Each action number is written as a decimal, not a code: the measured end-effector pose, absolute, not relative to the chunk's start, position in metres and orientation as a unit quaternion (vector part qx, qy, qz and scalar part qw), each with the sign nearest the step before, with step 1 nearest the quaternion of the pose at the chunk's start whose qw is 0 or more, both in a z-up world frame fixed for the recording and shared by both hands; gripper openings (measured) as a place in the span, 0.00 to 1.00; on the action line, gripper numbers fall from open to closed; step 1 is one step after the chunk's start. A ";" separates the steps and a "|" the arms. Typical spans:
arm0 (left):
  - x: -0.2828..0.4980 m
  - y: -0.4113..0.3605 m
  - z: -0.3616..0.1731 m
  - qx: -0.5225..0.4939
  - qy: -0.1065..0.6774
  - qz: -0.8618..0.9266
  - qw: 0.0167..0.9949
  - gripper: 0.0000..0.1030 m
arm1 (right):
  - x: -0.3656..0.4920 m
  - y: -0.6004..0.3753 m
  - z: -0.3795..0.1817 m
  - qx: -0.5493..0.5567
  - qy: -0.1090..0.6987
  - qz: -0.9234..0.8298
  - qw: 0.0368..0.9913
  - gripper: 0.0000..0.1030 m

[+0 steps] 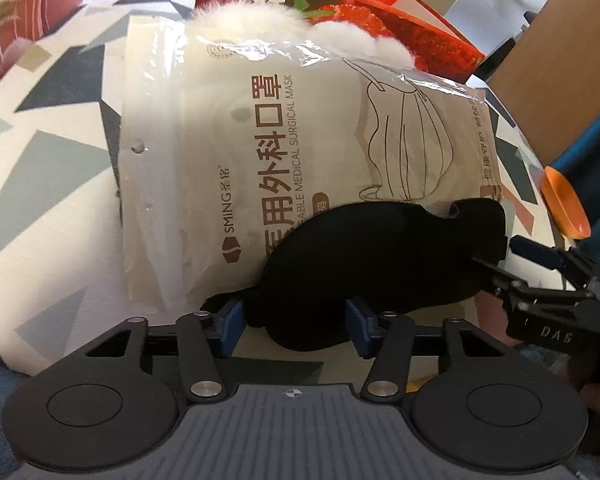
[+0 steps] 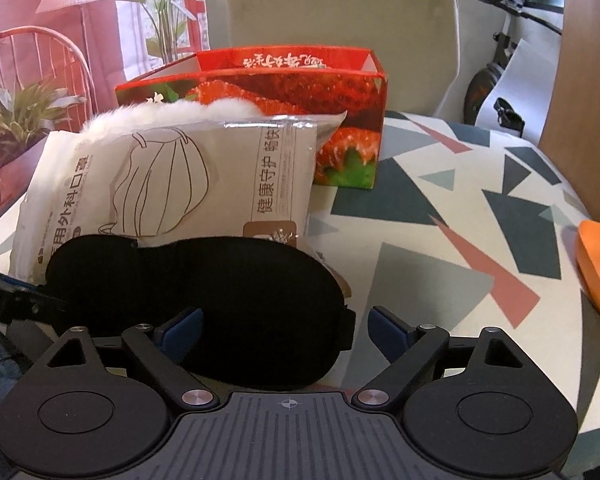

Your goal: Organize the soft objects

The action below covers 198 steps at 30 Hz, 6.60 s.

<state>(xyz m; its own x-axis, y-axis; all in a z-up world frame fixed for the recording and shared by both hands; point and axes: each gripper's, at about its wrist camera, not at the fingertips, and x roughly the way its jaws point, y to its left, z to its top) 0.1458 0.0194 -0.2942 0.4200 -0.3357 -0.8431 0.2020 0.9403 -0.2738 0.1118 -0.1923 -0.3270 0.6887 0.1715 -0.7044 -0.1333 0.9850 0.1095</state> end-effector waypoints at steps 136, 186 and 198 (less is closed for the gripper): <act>0.357 -0.026 -0.199 -0.013 0.413 -0.173 0.894 0.16 | 0.385 -0.189 -0.249 0.063 0.376 0.154 0.911 0.09; 0.429 -0.028 -0.246 0.008 0.534 -0.148 0.832 0.17 | 0.452 -0.178 -0.304 0.026 0.579 0.079 0.811 0.10; 0.418 -0.026 -0.229 0.007 0.495 -0.186 0.849 0.61 | 0.448 -0.172 -0.294 0.015 0.563 0.081 0.822 0.31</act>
<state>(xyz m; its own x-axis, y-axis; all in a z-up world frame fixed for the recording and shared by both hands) 0.4179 -0.0260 -0.2291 0.4418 -0.3087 -0.8424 0.3217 0.9310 -0.1724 0.4480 -0.1724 -0.2938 0.3533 0.1502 -0.9234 -0.1171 0.9864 0.1156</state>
